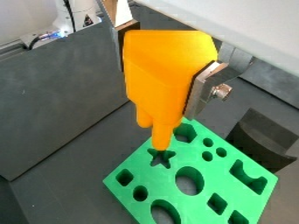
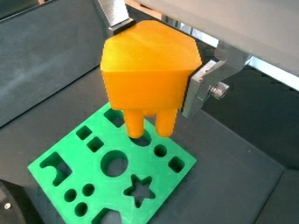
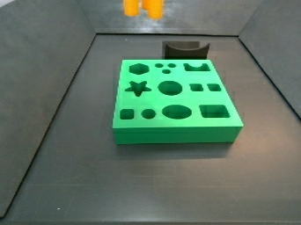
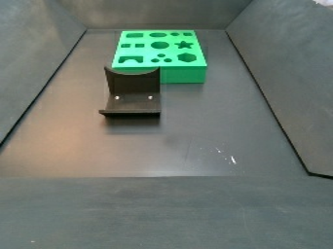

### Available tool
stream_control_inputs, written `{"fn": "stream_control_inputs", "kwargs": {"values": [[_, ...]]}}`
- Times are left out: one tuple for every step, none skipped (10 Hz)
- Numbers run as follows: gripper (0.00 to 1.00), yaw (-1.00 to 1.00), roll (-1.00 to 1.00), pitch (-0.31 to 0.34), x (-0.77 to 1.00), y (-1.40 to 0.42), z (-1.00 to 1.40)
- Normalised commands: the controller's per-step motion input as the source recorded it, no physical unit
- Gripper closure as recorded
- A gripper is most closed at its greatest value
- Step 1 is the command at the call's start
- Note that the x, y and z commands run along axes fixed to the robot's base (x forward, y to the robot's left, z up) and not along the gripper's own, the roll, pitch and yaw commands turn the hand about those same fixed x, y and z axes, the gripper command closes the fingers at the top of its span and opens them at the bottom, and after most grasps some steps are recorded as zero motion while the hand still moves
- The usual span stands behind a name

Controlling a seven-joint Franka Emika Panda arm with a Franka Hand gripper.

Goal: Insert the 3 prong object.

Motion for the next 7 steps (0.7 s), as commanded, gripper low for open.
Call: {"fn": "stream_control_inputs", "kwargs": {"values": [[1.0,-0.28,0.06,0.103,0.64,0.5,-1.0],[1.0,-0.27,0.05,0.096,0.67,0.51,-1.0],[1.0,-0.26,0.05,0.106,0.71,0.51,-1.0],[1.0,-0.28,0.02,0.077,0.72,0.48,-0.98],[1.0,-0.27,0.0,0.056,0.63,0.54,-0.97],[1.0,-0.24,0.0,0.0,0.37,0.64,-0.96],[1.0,-0.17,-0.02,-0.069,0.1,0.78,-0.87]]}}
